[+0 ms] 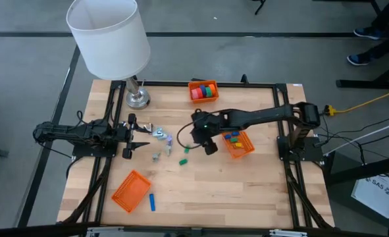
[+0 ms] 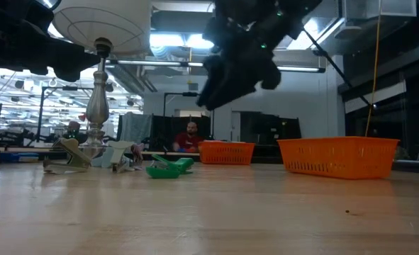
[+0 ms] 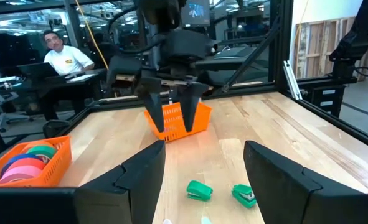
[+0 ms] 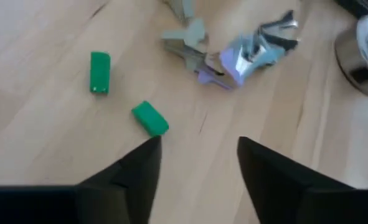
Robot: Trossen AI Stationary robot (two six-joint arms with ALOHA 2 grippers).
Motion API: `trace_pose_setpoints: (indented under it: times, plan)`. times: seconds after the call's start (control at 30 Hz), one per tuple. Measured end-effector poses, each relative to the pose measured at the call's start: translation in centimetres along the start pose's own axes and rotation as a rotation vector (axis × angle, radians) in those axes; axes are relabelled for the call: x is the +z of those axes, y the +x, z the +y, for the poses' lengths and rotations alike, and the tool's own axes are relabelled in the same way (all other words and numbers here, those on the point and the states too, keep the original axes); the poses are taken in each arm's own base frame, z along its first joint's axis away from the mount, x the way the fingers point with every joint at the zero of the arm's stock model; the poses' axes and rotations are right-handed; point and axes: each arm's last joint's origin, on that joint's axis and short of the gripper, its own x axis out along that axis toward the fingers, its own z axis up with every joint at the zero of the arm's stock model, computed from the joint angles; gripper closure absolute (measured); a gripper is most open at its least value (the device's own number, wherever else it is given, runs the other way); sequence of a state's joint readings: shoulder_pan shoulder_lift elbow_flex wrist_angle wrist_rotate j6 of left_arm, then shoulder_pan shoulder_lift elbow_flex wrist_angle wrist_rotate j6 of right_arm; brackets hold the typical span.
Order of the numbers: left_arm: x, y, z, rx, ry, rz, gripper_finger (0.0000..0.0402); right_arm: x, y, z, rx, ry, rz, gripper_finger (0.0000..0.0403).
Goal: Pick and place Stapler, Stapler remover, tape
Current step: Put the green stapler into the middle orange bin
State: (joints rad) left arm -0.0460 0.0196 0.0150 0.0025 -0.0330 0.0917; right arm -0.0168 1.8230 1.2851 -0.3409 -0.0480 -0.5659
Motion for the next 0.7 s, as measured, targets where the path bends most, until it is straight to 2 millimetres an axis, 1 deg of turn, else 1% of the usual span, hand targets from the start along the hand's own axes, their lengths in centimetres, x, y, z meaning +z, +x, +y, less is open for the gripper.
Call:
trace_pose_setpoints:
  times: [0.07,0.13,0.4,0.53,0.7]
  plan:
    - [0.0,0.0,0.0,0.000,0.000,0.001,0.0185,0.3,0.3,0.2,0.031,-0.061,0.037,0.0164]
    - [0.0,0.0,0.0,0.000,0.000,0.000,0.0185,0.9,0.8,0.1,0.039,-0.121,0.042,0.0155]
    - [0.0,0.0,0.0,0.000,0.000,0.001,0.0185,2.8,3.2,-0.1,0.110,-0.291,0.102,0.0151]
    - [0.0,0.0,0.0,0.000,0.000,0.000,0.0185,2.6,4.8,-0.1,0.137,-0.333,0.128,0.0151]
    - [0.0,0.0,0.0,0.000,0.000,0.001,0.0187,2.1,6.8,0.7,0.167,-0.387,0.146,0.0151]
